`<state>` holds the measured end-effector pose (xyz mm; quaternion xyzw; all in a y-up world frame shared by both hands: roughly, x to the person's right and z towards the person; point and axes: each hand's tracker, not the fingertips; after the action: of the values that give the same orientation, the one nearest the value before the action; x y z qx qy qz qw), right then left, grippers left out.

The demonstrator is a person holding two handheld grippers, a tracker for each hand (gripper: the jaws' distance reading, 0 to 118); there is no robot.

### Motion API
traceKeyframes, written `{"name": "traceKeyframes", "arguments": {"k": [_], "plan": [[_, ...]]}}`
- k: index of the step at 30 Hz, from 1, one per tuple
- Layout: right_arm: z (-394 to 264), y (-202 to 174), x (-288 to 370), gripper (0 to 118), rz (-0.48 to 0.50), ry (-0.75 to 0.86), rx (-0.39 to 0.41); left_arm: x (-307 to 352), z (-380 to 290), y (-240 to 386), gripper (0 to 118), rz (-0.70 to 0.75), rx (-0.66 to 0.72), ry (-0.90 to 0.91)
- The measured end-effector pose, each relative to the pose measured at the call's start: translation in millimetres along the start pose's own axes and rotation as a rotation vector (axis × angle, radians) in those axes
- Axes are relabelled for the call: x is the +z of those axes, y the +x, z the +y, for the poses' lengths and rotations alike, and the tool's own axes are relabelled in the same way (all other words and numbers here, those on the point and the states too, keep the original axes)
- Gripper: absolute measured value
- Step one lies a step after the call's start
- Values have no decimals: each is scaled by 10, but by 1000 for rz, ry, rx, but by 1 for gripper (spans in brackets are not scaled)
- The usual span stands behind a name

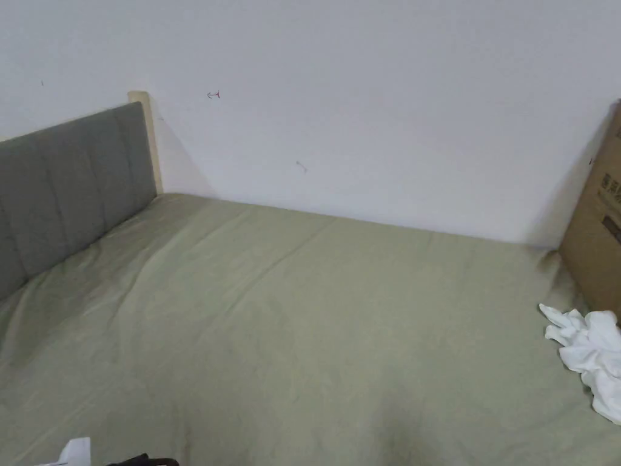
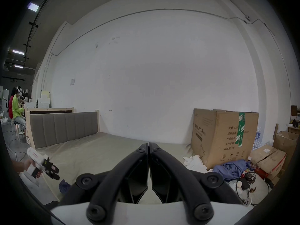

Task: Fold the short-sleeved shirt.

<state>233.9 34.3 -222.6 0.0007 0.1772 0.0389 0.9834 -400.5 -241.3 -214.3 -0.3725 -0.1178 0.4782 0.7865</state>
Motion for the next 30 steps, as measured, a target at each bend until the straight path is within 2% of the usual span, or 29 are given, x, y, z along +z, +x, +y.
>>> {"name": "traceKeyframes", "arguments": {"k": [3,5,6,8,12,17,19,20,21,22,23,24,25,30], "plan": [[-51,-25,-65,0,43,-46,-51,-133,85,-447,113,-55,66,-40],[-82,-55,-124,0,34,-64,-48,-237,111,-667,113,-125,148,-62],[-101,-65,-157,0,35,-72,-49,-238,-34,-453,113,-169,168,-66],[-95,-128,-204,0,28,-83,-62,-293,-32,-452,113,-299,136,-44],[-179,-185,-294,0,37,-101,-136,-586,-90,-384,113,-374,96,-126],[-287,-330,-413,0,57,-146,-96,-980,-230,-57,113,-419,9,-267],[-314,-378,-442,0,62,-154,-87,-1088,-124,-156,112,-424,26,-275],[-328,-392,-455,0,64,-159,-85,-1136,-126,-127,105,-423,30,-288],[-343,-402,-464,0,63,-163,-85,-1195,-104,-219,88,-382,29,-324],[-351,-407,-468,0,62,-166,-85,-1236,-107,-257,61,-304,3,-334],[-370,-397,-460,0,61,-169,-86,-1267,-146,-265,24,-176,-50,-325],[-377,-389,-459,0,62,-173,-89,-1254,-166,-294,23,-103,-98,-309],[-386,-381,-458,0,63,-179,-92,-1162,-168,-251,23,-283,-59,-286],[-414,-294,-416,1,55,-200,-93,-898,-45,-194,22,-133,-171,-238]]}}
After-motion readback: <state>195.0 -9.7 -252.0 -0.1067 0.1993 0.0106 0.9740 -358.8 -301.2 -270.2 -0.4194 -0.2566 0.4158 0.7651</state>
